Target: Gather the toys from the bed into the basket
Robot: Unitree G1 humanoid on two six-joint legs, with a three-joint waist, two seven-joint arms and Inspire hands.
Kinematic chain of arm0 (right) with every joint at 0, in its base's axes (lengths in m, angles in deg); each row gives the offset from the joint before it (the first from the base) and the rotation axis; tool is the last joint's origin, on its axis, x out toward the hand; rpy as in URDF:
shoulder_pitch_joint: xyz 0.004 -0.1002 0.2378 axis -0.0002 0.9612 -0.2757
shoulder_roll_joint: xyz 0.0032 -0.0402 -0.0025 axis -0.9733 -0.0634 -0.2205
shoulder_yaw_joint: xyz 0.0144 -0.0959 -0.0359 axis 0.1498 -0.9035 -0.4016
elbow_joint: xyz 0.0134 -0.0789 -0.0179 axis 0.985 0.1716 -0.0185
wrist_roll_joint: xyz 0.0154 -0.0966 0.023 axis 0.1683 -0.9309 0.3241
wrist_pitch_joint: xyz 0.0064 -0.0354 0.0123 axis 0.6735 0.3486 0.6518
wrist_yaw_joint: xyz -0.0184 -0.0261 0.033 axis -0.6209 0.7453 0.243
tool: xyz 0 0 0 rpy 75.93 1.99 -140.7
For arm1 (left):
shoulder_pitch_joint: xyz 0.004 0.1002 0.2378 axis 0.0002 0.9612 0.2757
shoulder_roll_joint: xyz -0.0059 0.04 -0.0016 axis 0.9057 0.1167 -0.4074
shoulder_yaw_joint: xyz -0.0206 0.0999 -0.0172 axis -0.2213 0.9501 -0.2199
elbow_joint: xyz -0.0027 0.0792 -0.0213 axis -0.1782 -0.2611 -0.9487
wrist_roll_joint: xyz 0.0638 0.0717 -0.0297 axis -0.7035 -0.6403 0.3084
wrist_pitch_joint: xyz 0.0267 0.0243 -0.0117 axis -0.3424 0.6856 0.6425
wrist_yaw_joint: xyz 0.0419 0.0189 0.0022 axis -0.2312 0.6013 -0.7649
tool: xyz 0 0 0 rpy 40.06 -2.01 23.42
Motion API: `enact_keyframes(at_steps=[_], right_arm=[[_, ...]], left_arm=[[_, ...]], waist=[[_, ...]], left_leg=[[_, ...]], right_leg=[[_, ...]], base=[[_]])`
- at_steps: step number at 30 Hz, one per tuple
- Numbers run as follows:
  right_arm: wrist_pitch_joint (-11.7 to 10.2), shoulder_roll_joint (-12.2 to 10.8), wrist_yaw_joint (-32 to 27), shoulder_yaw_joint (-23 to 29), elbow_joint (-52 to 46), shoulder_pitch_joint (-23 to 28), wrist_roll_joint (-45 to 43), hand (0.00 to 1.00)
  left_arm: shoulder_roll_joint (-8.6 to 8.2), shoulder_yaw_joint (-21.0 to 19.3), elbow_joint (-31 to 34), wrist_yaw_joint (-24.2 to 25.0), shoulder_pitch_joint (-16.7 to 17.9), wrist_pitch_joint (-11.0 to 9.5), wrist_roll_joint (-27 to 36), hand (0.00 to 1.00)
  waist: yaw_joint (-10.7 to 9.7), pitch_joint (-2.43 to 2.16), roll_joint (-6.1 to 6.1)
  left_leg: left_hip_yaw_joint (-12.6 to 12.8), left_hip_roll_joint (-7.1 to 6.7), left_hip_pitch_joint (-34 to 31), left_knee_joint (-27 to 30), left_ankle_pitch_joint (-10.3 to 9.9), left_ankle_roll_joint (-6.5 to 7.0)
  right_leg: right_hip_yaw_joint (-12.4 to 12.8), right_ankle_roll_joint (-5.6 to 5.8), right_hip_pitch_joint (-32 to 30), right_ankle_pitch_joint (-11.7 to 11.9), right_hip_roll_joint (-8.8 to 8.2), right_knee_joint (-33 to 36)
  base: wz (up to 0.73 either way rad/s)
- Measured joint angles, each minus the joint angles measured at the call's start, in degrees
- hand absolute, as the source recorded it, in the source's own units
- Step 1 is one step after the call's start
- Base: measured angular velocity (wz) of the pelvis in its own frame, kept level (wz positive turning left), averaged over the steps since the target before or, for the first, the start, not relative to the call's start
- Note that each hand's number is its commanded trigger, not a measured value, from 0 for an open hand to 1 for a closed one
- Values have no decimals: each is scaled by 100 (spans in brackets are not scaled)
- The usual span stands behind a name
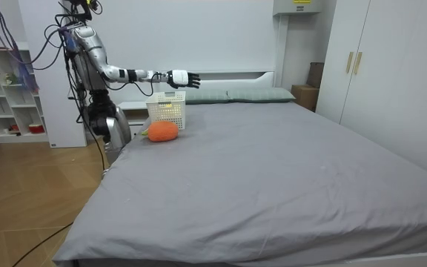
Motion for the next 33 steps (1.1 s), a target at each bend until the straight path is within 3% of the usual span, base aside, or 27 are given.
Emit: enact_keyframes(at_steps=[5,11,17,25,33], right_arm=[[-13,43,13,20,62,103,416,0],[-234,40,272,9,423,448,331,0],[-144,10,702,-23,648,1192,-455,0],[-66,-37,1221,-557,1146,1191,-905,0],[-65,-325,1585,-803,1897,1130,-2001,0]], left_arm=[[38,62,-2,-2,-9,-19,131,0],[34,211,-3,-11,10,-111,131,0],[25,215,-3,25,104,-114,139,0],[27,293,8,28,153,-115,248,0],[11,334,170,11,330,-110,252,0]], waist=[[-215,0,5],[-328,-1,15],[-326,-15,61],[-175,-7,17],[5,8,36]], left_leg=[[98,26,60,-52,-11,-3],[181,37,102,-61,-53,8],[247,44,98,-63,-79,16],[191,37,173,-55,-91,18],[78,23,101,22,-120,15]], right_leg=[[43,1,-6,2,7,-8],[132,6,4,4,15,-13],[187,13,-21,5,16,-8],[180,14,75,6,19,-11],[61,17,118,6,20,-19]], base=[[-10],[-8],[-7],[1],[8]])
